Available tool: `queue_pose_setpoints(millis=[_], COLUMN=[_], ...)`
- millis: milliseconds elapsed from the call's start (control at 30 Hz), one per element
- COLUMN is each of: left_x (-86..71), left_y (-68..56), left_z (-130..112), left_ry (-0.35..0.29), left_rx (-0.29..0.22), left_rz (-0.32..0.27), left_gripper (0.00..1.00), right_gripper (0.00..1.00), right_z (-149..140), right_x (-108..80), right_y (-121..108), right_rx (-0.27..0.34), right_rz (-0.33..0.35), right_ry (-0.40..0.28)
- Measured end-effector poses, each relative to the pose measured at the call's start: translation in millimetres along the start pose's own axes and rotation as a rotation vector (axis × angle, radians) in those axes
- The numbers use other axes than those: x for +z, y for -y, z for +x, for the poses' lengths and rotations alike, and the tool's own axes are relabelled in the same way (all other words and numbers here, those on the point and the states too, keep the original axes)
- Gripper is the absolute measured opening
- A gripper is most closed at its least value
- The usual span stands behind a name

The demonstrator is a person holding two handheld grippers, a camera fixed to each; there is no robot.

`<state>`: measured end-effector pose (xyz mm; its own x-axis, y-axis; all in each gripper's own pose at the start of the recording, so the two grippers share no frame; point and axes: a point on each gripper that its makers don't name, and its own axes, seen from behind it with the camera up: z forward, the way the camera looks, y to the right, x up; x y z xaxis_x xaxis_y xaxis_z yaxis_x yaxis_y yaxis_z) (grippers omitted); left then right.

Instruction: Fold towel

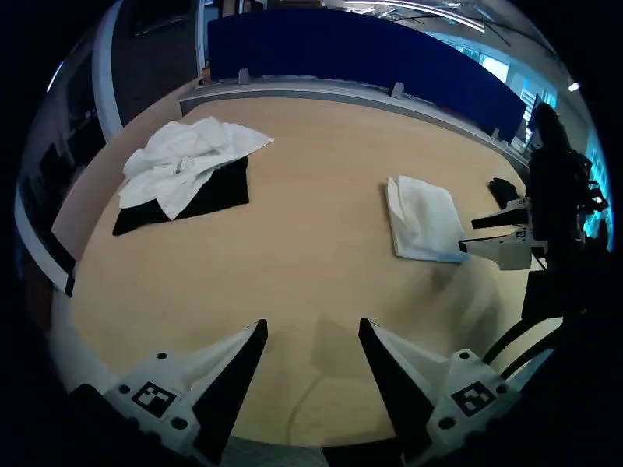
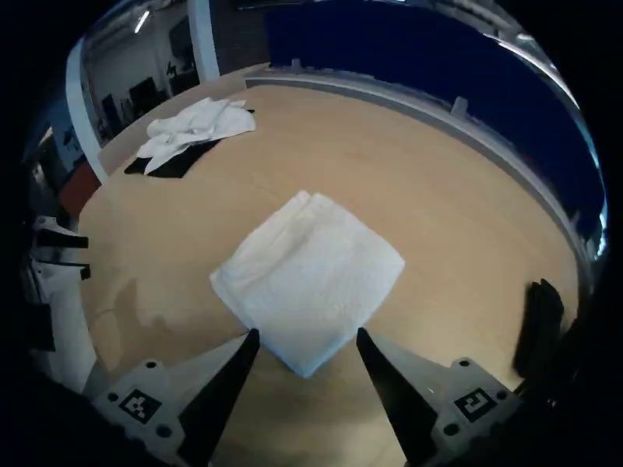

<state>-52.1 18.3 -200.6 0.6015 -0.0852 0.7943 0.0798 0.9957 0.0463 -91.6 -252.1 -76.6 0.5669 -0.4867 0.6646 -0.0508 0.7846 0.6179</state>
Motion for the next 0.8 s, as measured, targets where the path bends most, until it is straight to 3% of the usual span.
queue_pose_setpoints(millis=[400,500,600,800], left_x=[1.4,2.0,2.0,1.5], left_y=[0.8,0.4,0.4,0.9], left_z=[-2,-3,-3,-3], left_ry=[0.001,0.003,0.004,0.004], left_rx=[-0.008,-0.008,-0.008,-0.010], left_rz=[-0.001,-0.002,-0.004,-0.005], left_gripper=[0.87,0.87,0.87,0.87], right_gripper=[0.96,0.93,0.78,0.29], right_z=[-38,-41,-42,-42], right_x=[10.7,12.4,14.2,13.9], right_y=[8,8,7,3], right_rx=[0.025,0.018,0.010,0.026], right_rz=[0.016,0.015,0.013,0.008], right_ry=[0.060,0.064,0.068,0.070])
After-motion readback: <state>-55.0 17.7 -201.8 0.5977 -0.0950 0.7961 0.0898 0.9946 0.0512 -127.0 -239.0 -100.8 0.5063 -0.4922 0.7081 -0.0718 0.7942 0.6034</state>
